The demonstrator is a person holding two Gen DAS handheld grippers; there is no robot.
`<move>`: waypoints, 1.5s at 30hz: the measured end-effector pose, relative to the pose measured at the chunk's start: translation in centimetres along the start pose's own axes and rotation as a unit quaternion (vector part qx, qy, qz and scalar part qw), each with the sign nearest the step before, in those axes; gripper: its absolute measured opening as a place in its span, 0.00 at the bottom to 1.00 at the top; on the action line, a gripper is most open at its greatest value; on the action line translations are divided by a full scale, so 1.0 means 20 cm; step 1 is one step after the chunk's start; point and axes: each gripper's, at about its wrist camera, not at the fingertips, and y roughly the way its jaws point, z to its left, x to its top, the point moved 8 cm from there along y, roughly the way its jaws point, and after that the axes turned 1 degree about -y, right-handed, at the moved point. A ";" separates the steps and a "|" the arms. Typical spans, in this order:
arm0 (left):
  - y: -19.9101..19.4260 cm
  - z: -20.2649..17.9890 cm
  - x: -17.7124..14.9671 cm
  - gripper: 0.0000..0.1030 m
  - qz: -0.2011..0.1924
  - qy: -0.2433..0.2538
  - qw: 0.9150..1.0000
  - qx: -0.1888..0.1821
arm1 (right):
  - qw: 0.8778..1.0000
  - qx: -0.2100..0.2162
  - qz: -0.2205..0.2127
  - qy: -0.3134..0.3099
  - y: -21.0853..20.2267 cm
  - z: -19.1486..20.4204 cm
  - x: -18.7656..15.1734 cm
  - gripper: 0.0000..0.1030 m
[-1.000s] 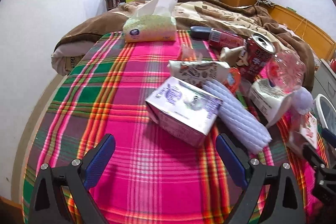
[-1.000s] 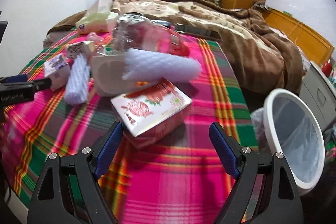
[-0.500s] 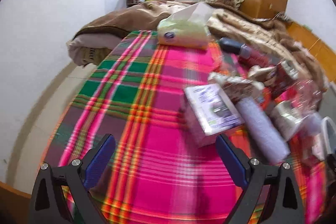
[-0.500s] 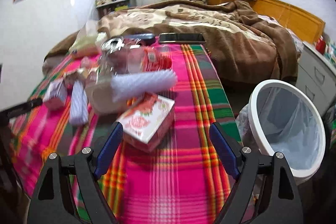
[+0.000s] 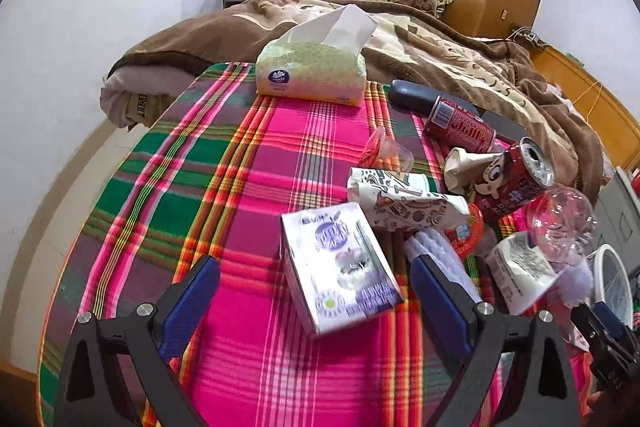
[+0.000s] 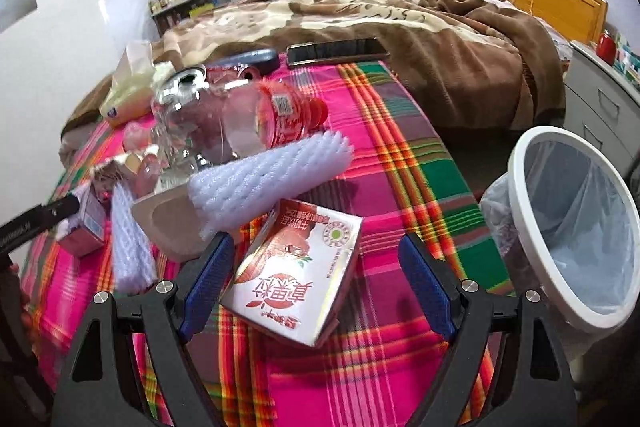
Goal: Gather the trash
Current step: 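Grasp the purple grape milk carton with the left tool while the right tool grasps the red juice carton, then carry both cartons over the white wastebasket with both tools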
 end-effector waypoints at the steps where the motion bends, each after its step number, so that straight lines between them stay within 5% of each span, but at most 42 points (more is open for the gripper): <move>1: 0.03 0.01 0.00 0.94 0.008 -0.001 1.000 0.005 | 1.000 -0.003 0.005 -0.003 0.01 0.00 -0.01 0.83; 12: 0.14 0.06 -0.03 0.90 0.034 -0.025 0.999 0.009 | 0.999 -0.028 0.009 -0.024 -0.01 -0.06 -0.04 0.83; 16: 0.17 0.06 -0.04 0.71 0.044 -0.020 0.999 0.012 | 0.999 -0.037 0.008 -0.020 -0.01 -0.09 -0.04 0.83; 21: 0.19 0.05 -0.04 0.65 0.047 -0.015 0.999 0.007 | 0.999 -0.036 0.009 -0.013 0.00 -0.10 -0.05 0.56; 26: 0.19 0.05 -0.03 0.54 0.042 -0.014 0.999 0.013 | 1.000 -0.027 0.010 -0.009 0.00 -0.11 -0.06 0.56; 45: -0.09 -0.11 -0.07 0.54 -0.001 0.005 1.000 -0.013 | 1.000 -0.006 -0.029 0.005 -0.13 -0.23 -0.01 0.55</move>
